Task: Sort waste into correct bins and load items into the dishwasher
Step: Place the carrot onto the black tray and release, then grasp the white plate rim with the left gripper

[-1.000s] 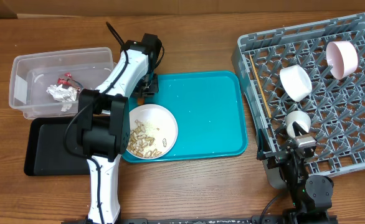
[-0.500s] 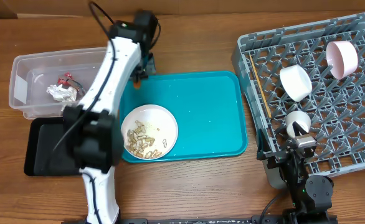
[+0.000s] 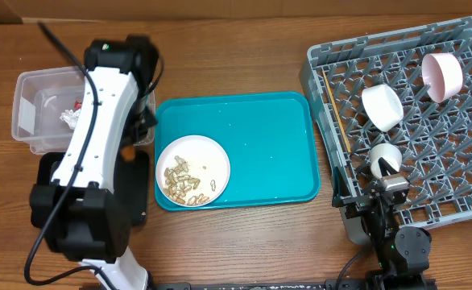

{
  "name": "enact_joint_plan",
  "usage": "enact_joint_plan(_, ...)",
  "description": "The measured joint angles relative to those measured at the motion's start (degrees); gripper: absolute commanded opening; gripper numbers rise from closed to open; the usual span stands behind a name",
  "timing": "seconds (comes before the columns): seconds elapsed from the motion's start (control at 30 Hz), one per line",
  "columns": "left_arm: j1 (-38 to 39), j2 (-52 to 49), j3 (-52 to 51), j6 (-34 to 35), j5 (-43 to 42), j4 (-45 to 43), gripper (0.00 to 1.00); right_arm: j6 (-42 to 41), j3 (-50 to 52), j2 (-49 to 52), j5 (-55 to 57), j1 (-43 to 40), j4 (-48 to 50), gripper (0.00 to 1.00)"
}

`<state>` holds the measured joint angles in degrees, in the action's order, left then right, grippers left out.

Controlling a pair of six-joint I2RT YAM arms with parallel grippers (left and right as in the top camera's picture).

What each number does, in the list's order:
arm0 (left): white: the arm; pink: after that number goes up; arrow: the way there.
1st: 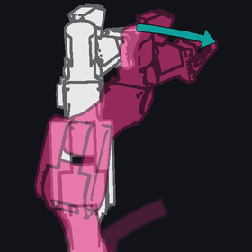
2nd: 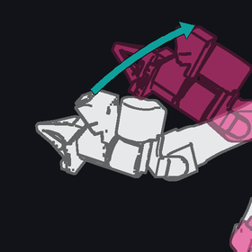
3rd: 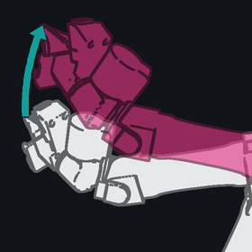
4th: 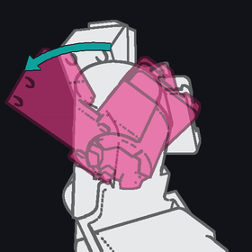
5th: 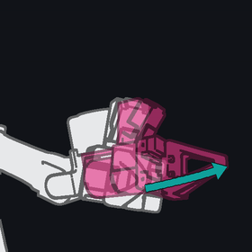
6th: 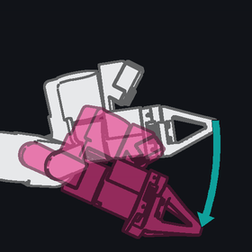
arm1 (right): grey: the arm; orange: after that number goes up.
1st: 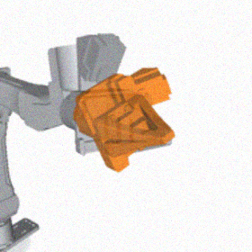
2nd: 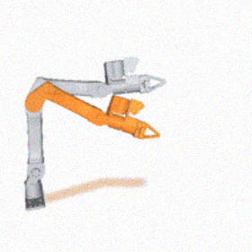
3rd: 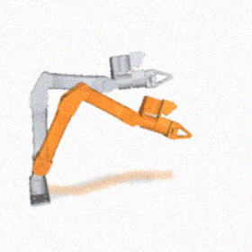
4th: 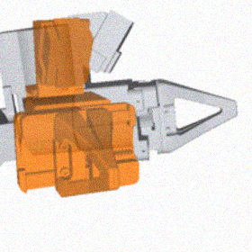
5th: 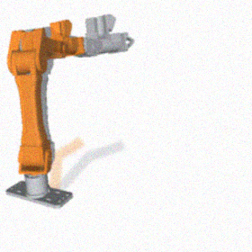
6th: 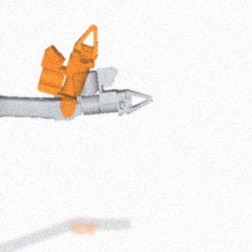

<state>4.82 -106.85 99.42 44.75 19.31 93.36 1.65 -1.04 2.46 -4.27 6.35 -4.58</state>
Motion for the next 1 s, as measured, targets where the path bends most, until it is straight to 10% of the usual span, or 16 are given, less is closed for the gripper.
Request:
enact_joint_plan(0.17,-8.11,2.95,-17.29,1.64,-1.75,-9.7,0.06,0.02,0.0,0.0,-0.02,0.0,0.04,1.0)
enact_joint_plan(0.33,-15.08,5.77,-25.66,2.1,-5.57,-16.65,0.5,0.02,0.0,0.0,-0.02,0.0,0.02,1.0)
enact_joint_plan(0.57,-16.44,6.54,-25.81,-0.42,-10.19,-18.67,0.68,0.02,0.0,0.0,-0.02,0.02,0.04,1.0)
enact_joint_plan(1.0,15.32,10.95,-21.66,-17.38,-12.63,-33.31,0.62,0.02,0.0,0.0,0.0,0.0,0.02,1.0)
